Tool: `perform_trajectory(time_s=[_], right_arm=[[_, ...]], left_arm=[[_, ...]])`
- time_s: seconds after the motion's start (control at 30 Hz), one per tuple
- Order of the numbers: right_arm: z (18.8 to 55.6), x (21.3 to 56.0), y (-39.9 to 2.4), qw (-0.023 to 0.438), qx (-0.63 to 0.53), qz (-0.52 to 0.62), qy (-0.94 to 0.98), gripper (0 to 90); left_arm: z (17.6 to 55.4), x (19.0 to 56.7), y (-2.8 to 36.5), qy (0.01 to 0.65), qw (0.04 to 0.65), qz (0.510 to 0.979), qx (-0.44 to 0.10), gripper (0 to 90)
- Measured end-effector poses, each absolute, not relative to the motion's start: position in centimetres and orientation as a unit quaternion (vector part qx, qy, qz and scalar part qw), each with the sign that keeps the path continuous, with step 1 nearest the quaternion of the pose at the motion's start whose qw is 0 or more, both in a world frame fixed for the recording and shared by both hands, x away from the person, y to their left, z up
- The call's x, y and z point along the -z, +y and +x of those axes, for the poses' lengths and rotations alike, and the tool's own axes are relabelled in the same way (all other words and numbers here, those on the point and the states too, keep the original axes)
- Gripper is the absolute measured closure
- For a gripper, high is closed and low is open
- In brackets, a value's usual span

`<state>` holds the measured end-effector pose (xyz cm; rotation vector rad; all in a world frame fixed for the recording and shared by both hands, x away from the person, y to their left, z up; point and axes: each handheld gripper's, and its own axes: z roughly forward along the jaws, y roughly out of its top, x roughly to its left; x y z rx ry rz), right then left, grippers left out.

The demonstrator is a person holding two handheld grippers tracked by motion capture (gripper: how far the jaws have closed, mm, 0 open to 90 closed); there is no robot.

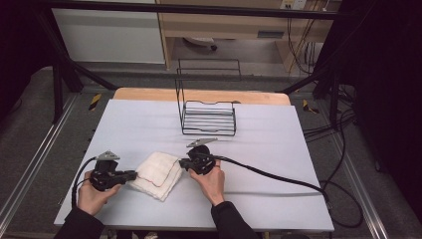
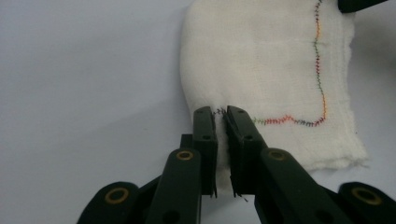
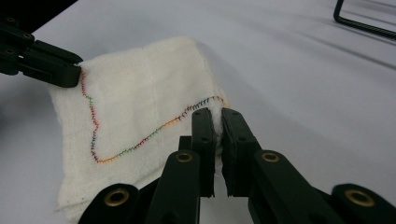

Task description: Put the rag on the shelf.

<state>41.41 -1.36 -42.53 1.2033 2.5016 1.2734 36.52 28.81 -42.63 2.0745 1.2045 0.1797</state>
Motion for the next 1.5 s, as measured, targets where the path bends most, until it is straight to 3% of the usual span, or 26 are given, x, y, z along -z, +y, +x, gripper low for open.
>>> perform_trajectory(time_s=[0.23,0.93,1.13,1.33,1.5], right_arm=[[41.0,41.9,-3.5,0.043,-0.402,0.404,0.821,84.9],[40.2,41.3,-10.9,0.082,-0.376,0.409,0.827,84.4],[40.6,43.3,-11.0,0.102,-0.375,0.396,0.832,82.4],[40.5,44.3,-11.7,0.109,-0.393,0.398,0.822,68.7],[40.2,43.8,-12.6,0.136,-0.408,0.391,0.814,36.9]], left_arm=[[35.4,42.5,26.3,0.46,0.371,0.805,-0.056,82.4],[33.9,43.1,17.1,0.424,0.373,0.82,-0.097,81.8],[34.4,43.0,17.6,0.413,0.367,0.828,-0.1,74.0],[36.2,41.6,18.2,0.398,0.378,0.828,-0.114,50.8],[38.6,41.1,17.8,0.398,0.379,0.828,-0.108,38.7]])
